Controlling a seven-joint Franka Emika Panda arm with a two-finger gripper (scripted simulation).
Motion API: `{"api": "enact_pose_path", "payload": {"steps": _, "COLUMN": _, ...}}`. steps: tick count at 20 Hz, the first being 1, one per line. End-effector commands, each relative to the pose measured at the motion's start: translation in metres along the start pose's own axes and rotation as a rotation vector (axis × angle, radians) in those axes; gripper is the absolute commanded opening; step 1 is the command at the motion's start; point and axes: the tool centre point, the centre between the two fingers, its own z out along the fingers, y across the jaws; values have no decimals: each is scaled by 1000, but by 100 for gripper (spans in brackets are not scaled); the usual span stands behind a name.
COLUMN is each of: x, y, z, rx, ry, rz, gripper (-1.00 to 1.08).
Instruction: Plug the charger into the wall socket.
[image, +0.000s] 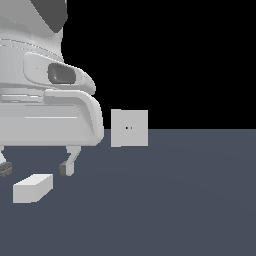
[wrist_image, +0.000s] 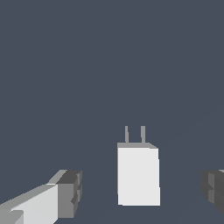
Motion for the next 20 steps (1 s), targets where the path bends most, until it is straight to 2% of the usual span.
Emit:
{"api": "enact_pose_path", "payload": {"steps": 1, "x": -1, "y": 0, "z": 11, "rx": 0, "ry": 0, "rz": 0, "gripper": 100}}
{"api": "enact_pose_path", "payload": {"steps": 9, "x": -2, "y": 0, "z": 27, "rx": -1, "ry": 0, "rz": 0, "gripper": 100}}
{"api": "enact_pose_path", "payload": {"steps": 10, "x": -2, "y": 0, "z": 27, "rx": -1, "ry": 0, "rz": 0, "gripper": -100}}
{"api": "enact_pose_path", "payload": {"steps": 20, "x": -2, "y": 0, "z": 27, "rx": -1, "ry": 0, "rz": 0, "gripper": -100}}
